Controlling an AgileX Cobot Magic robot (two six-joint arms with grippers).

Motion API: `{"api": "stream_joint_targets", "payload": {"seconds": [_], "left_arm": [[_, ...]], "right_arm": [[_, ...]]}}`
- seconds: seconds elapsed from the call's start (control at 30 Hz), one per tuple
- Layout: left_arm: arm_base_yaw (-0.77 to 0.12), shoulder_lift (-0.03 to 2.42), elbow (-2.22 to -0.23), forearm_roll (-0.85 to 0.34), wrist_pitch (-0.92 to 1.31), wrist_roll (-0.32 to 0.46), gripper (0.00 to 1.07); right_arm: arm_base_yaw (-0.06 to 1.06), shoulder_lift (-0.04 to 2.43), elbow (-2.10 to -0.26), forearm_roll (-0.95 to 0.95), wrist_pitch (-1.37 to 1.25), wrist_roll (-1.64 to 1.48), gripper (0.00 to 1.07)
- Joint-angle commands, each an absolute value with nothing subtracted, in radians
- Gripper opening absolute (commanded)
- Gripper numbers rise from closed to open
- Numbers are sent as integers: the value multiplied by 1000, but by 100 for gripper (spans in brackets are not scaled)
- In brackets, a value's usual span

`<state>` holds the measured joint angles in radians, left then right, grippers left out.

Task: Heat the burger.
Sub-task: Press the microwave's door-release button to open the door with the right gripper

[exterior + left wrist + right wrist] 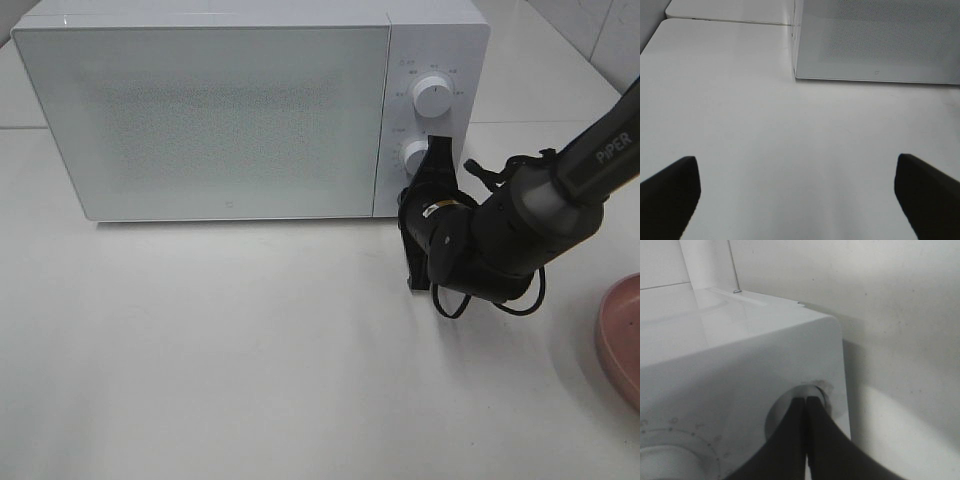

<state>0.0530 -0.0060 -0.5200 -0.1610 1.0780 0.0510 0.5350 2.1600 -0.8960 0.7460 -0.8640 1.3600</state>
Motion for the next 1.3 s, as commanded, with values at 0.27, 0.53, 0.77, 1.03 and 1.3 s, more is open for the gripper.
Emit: {"api": "stream_joint_targets", "payload": {"seconds": [0.27,0.53,0.77,1.03,1.3], "left_arm": [[56,-22,-518,-168,1071,50,98],[56,-22,-518,-168,1071,50,98],[56,-22,-518,-168,1071,50,98],[56,-22,-518,-168,1071,50,98],[56,-22,-518,-168,1071,50,98]], "right_arm": [[529,2142,-936,721,-941,1358,0],[525,2142,-937,753,-983,1338,0],[519,2153,-1007,801,-1072,1293,0],[502,2153,-1082,832,-1121,1196,0],[502,2153,-1093,834,-1104,1156,0]]}}
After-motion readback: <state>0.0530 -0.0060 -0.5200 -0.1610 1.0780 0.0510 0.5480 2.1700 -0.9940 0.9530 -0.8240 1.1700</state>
